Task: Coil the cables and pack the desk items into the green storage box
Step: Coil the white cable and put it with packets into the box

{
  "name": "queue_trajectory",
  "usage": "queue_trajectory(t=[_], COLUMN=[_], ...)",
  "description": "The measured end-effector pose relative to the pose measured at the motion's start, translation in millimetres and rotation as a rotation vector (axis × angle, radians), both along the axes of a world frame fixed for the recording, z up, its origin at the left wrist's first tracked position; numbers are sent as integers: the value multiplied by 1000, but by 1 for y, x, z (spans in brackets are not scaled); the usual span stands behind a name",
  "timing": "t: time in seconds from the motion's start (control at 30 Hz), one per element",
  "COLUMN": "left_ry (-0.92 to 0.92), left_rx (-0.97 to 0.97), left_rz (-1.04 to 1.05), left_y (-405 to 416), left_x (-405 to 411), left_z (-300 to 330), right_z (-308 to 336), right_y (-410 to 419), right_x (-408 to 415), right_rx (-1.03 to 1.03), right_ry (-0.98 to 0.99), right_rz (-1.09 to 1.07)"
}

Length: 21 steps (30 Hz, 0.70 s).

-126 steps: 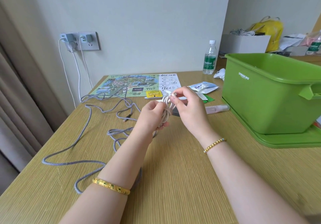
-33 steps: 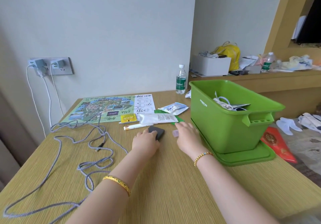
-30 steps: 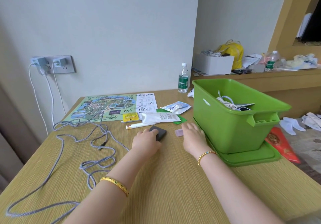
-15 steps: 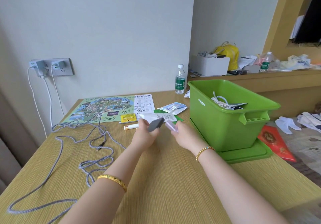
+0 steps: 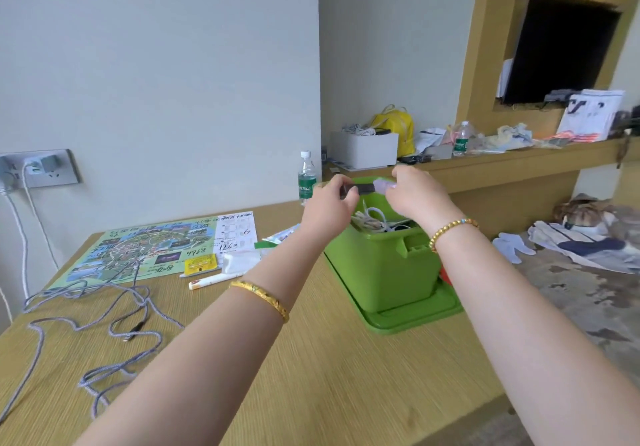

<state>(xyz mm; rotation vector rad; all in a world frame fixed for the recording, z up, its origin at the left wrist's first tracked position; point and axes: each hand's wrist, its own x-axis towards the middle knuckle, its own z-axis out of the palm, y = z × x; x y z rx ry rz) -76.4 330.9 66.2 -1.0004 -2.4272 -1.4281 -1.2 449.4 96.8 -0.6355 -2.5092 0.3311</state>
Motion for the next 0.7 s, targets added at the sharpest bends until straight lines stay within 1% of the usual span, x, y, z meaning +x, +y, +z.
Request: queue_trajectory(t=[0.1,0.17,0.27,0.33,0.4,0.43,0.5,0.53,0.6,0.7], left_ry=[153,186,120,83,78,76,73,85,124,161], left_rx=[-212,-407,-735,-834,-806,-746,-557,-455,-289,-140], left_rz=[25,51,87,76,9,-25,-40,-23,34,144], left_y=[28,42,51,50,45,41,29,22,6,-24], left_x=[10,14,15,13,12,11,8,6,1,-15], left_z=[-4,-7,1,6,9,8,5,4,3,-4], right_z=[-4,-6,-5,-4,-4,-4,-5,-6,-8,-13], right_y=[16,20,23,26,27,27,23,20,10,-23], right_x=[5,3,0,-2,-4,-4,-4,-4,-6,-14], right_rx=[28,-32,-114,-115,-127,-129,-121,-113,-102,-46], right_ry=[-97,-173,-297,-325,-332,-349,-367,-340,-166,202], right_rz=[-78,-87,-87,-56,-28,-18,-26,-24,22,177])
